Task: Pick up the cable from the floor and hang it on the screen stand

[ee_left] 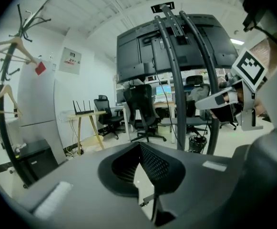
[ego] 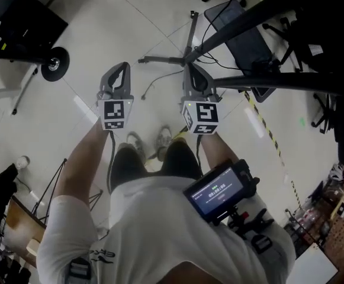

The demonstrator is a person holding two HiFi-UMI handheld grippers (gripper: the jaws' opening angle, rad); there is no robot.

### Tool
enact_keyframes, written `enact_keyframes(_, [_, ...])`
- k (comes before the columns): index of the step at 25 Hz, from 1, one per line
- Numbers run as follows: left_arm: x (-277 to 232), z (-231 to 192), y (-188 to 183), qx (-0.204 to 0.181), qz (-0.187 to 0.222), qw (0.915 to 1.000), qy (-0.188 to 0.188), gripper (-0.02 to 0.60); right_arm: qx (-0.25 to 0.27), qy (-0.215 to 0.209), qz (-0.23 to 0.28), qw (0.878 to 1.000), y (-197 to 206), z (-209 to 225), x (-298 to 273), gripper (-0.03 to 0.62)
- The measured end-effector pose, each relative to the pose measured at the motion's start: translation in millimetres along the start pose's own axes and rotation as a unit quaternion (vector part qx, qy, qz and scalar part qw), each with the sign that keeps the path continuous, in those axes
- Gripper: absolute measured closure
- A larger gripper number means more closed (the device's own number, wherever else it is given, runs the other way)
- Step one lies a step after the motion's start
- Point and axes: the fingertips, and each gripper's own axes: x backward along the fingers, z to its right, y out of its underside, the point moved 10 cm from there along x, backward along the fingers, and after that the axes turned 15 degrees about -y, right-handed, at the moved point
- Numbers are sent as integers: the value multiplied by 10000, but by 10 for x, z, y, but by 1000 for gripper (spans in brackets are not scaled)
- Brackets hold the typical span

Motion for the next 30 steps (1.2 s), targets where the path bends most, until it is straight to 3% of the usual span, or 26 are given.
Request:
enact_keyframes(9, [-884,672,2081,-162,-508,9967,617,578,-200,207,-251,9993,1939,494,-616,580])
enact_keyframes(17, [-1553,1190,3843,-467,-1214,9830,1296,576,-262,358,-345,9984,3337,935,-1041,580])
enact_keyframes(20, [-1663,1404,4422,-723,-1601,9708,1636,565,-258,393,-333,9983,3684,1036,-1126,580])
enact_keyframes(25, [-1676,1769,5115,-1285,-2341,9358,2303,451,-190,401,-339,9984,4061,1110,-1149,580])
enact_keyframes(28, [-1648,1888,5401,-1578,-2788,9153,2441,432,-167,435,-324,9984,4158,1152,-1120,580])
enact_keyframes(30, [-1633,1926,5527,-1709,-3002,9065,2429,426,-163,480,-303,9983,4182,1191,-1089,580])
